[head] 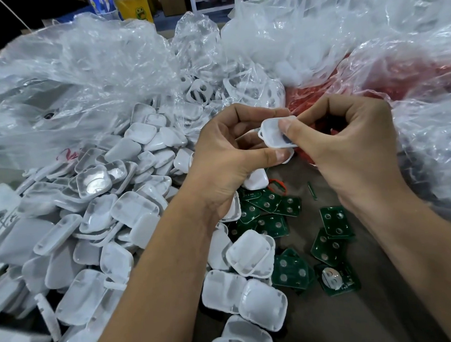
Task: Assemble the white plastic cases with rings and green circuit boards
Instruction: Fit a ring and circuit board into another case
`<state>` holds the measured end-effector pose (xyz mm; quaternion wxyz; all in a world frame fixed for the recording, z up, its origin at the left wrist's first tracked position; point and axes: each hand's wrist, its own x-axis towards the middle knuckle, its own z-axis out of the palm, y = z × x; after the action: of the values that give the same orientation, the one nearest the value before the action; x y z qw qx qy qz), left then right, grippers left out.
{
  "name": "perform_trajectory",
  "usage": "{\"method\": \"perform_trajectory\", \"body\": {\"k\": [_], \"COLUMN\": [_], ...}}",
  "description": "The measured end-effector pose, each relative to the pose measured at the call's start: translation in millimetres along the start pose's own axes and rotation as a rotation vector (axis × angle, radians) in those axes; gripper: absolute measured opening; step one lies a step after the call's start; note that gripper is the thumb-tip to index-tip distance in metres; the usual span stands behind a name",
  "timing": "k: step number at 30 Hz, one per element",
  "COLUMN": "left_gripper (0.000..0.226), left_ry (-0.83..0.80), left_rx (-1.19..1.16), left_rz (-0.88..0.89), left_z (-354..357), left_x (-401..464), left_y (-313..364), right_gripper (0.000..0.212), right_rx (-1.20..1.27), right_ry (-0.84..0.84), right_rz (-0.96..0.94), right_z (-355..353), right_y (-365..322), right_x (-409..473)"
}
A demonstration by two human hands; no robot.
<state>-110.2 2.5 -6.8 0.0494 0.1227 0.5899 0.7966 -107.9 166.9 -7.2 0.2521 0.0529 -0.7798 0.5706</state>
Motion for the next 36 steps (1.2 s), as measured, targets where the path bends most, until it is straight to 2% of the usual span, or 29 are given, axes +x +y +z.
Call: {"method": "perform_trajectory", "body": {"k": [8,10,14,17,20,26,32,36], "left_gripper": [0.044,0.045,0.051,0.052,0.052,0.052,0.053,0.052], "left_ry": [0.001,0.001,0.012,0.013,0.006,0.006,0.011,0.021], "left_rx": [-0.004,-0.016,-0.043,-0.046,-0.051,-0.047,-0.050,-0.048], "left_rz": [0.001,0.003,0.011,0.015,0.013,0.022,0.020,0.021], "left_z": [-0.1,-0.5,-0.4,-0.2,-1.0,-0.2,-0.4,0.5], "left_x": [-0.1,0.1,0.5,0.7,0.9,1.3,0.8,0.5], "left_y": [-0.7,-0.9,-0.3,-0.7,-1.3,-2.4,-2.6,-2.0], "right_gripper": [0.024,0.029,0.022,0.014,0.010,0.012,0.011,0.010], "right_rx": [-0.008,0.055,0.473,0.541,0.503,0.481,0.444,0.503], "right_ry": [-0.001,-0.008,-0.153,-0.272,-0.321,-0.237,-0.205,-0.214], "right_rz": [0.026,0.118,0.435,0.512,0.534,0.479,0.444,0.430], "right_z": [-1.7,-3.0,-6.2,-11.4,-10.3,-6.2,-4.7,-5.8], "right_y": [3.7,5.0,3.1,0.0,-1.4,0.9,4.8,4.8], "right_x": [1.1,2.3,8.1,11.3,9.7,9.2,8.3,8.8]}}
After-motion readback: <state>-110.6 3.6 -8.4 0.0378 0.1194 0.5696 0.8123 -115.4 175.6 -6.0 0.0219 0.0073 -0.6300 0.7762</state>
